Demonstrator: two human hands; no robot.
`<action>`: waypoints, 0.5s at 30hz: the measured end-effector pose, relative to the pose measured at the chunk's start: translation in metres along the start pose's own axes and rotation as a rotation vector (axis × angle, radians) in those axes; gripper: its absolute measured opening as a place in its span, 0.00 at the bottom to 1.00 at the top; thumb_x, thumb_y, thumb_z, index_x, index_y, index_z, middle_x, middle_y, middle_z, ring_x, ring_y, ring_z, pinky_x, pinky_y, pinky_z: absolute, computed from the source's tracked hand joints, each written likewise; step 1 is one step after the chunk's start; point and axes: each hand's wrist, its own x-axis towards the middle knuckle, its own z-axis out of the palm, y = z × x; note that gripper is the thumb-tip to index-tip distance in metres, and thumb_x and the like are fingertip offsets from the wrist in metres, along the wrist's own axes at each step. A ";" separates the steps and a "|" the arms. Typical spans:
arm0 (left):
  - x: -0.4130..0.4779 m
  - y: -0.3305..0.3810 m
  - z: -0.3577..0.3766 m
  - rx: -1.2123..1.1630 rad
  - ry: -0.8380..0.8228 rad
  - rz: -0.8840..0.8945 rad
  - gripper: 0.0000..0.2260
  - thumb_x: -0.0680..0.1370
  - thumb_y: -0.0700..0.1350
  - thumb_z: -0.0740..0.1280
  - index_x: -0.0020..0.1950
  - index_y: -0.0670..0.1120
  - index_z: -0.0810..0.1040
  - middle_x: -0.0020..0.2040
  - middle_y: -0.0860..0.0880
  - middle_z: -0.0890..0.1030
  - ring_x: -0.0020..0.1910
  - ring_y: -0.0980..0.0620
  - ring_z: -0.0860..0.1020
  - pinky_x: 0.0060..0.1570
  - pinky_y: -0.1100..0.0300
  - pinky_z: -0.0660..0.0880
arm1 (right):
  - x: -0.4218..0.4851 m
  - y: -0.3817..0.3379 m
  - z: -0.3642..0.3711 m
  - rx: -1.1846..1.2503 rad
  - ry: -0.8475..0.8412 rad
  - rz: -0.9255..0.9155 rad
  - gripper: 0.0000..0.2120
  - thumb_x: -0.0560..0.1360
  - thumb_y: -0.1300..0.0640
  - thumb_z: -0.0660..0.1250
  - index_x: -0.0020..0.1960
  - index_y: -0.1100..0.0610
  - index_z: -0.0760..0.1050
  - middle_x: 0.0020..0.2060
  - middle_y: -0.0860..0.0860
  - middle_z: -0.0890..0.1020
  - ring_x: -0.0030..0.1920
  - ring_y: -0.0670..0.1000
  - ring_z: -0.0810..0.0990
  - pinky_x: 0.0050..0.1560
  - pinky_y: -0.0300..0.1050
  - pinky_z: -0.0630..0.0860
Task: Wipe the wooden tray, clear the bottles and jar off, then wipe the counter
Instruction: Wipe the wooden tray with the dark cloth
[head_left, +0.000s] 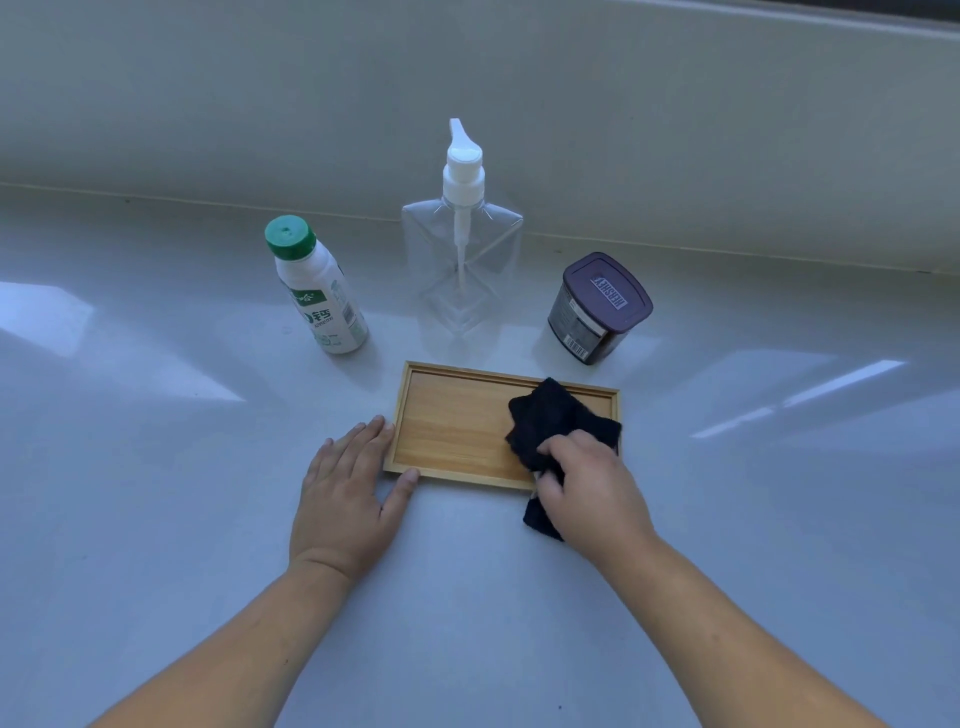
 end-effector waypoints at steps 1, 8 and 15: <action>0.000 0.001 -0.001 0.003 -0.009 -0.004 0.29 0.81 0.64 0.57 0.76 0.50 0.70 0.76 0.52 0.72 0.77 0.52 0.65 0.79 0.48 0.55 | -0.007 -0.006 0.001 -0.035 -0.036 -0.106 0.12 0.75 0.58 0.65 0.57 0.51 0.81 0.49 0.48 0.78 0.49 0.51 0.75 0.47 0.48 0.75; 0.000 0.008 -0.014 0.004 -0.084 -0.022 0.32 0.80 0.65 0.55 0.78 0.48 0.69 0.77 0.50 0.70 0.78 0.51 0.64 0.79 0.49 0.53 | -0.096 -0.036 0.044 -0.286 -0.444 -0.591 0.13 0.71 0.57 0.63 0.54 0.54 0.77 0.46 0.53 0.76 0.46 0.58 0.75 0.47 0.55 0.74; 0.006 0.023 -0.031 -0.036 -0.152 -0.129 0.29 0.80 0.60 0.65 0.78 0.48 0.68 0.77 0.51 0.70 0.77 0.49 0.64 0.76 0.50 0.61 | -0.107 -0.008 0.019 -0.005 -0.435 -0.564 0.18 0.75 0.43 0.63 0.64 0.43 0.76 0.50 0.44 0.79 0.49 0.49 0.74 0.50 0.42 0.72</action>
